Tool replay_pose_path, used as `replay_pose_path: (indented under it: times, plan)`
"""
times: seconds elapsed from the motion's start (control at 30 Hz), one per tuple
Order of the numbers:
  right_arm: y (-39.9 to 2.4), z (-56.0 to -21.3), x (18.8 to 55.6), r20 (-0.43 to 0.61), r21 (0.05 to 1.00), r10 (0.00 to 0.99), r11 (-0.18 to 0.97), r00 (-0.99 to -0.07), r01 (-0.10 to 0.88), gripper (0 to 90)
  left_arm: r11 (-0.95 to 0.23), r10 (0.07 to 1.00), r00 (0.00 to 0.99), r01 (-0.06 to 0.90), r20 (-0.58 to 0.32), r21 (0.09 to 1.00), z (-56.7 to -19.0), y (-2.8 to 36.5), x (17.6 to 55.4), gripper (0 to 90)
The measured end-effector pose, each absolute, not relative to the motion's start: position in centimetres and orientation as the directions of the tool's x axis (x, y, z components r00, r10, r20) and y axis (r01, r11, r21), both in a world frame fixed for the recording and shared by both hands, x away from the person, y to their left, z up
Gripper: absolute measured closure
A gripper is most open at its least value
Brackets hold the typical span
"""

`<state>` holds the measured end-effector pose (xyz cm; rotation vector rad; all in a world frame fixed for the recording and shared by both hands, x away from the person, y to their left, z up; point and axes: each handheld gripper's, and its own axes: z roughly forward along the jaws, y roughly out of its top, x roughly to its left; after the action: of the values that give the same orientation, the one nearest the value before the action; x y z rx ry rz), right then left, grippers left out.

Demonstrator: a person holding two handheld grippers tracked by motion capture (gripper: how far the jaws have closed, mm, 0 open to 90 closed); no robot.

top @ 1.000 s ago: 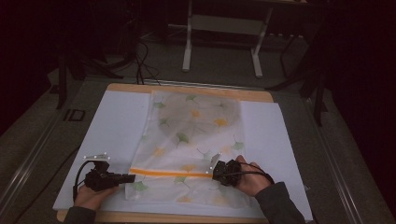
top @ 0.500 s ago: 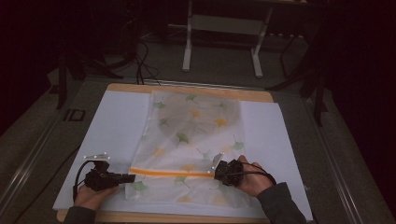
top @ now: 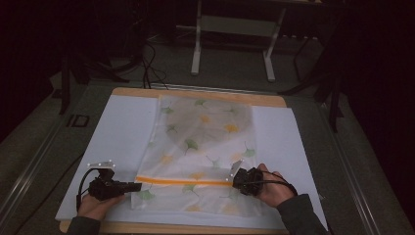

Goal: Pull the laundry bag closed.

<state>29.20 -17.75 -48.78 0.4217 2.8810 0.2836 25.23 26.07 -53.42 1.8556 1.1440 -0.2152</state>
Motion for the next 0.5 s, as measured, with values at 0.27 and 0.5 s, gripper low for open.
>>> replay_pose_path:
  times: [0.27,0.5]
  plan:
    - [-19.8,-48.8,29.3,-0.18,0.207,0.331,0.933,-0.926,0.293,84.6,-0.15,0.619,0.553,0.78,-0.558,0.607,-53.5,26.1,25.2,89.1]
    - [-22.5,-48.7,29.3,-0.184,0.178,0.367,0.925,-0.912,0.336,84.7,-0.153,0.615,0.555,0.781,-0.56,0.606,-53.5,26.0,25.3,89.1]
